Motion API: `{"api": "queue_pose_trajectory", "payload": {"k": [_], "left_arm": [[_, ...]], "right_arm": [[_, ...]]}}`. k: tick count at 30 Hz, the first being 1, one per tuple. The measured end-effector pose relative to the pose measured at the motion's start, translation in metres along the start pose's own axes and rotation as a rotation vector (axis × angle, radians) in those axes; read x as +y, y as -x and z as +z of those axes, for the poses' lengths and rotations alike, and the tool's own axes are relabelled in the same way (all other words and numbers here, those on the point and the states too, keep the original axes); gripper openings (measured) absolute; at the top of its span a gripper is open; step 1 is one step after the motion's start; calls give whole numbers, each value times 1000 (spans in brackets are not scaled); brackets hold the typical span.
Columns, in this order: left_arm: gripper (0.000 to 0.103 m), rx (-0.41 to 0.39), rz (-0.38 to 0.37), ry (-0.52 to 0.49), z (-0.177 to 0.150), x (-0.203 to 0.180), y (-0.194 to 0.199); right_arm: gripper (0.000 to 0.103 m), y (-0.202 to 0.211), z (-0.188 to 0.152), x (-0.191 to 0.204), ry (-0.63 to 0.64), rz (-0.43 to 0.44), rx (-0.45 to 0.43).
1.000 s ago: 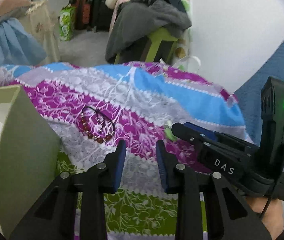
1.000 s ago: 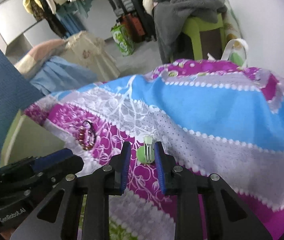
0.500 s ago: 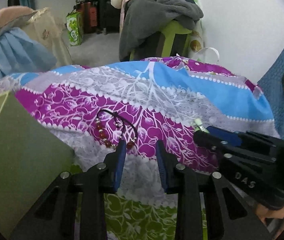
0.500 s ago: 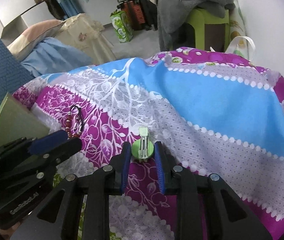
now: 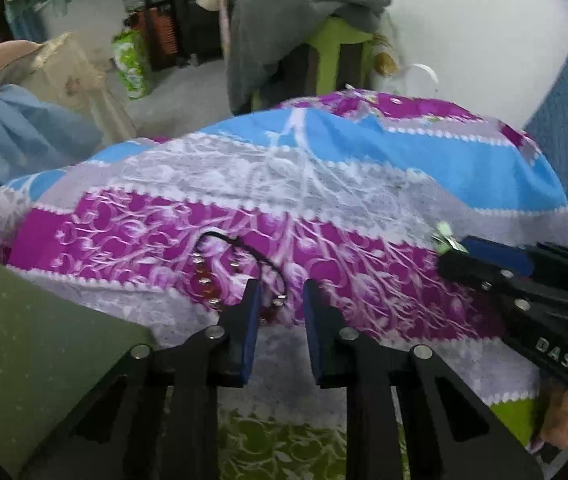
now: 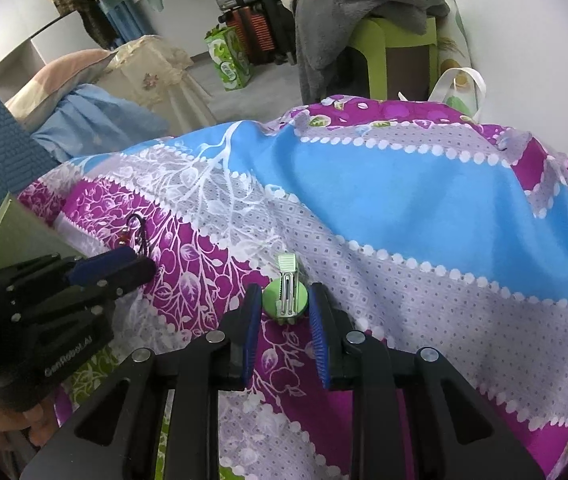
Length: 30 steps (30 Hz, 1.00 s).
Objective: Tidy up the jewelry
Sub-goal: 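Grasp the red bead bracelet with the left tool while the right tool grasps the green hair clip, then carry the bracelet and green clip with both tools over the white box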
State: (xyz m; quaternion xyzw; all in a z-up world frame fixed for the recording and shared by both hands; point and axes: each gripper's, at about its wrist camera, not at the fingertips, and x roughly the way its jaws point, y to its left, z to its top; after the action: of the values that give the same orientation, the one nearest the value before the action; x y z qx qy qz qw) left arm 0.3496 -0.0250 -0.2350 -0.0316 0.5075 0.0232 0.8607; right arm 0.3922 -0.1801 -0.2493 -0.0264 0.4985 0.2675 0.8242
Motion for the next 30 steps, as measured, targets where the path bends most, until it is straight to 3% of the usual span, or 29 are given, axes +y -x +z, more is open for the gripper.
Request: {"api": "queue_pose_trajectory", "payload": {"k": [2,6,18,30], "left_arm": [[20,-1,2,-10,0,-2,-1],[3,0,-10,-33,-1,-7,0],[3,-19,-100,64,-23,-1,37],[3,-66,-173,69,-56,6,84]], "right_arm": [[21,0,-1,0,0,-4,3],[21,2,-4,1,-4,-9,7],[21,32,-24,9,16,-87,-24],[21,69,-59,35,15,-157,-65]]}}
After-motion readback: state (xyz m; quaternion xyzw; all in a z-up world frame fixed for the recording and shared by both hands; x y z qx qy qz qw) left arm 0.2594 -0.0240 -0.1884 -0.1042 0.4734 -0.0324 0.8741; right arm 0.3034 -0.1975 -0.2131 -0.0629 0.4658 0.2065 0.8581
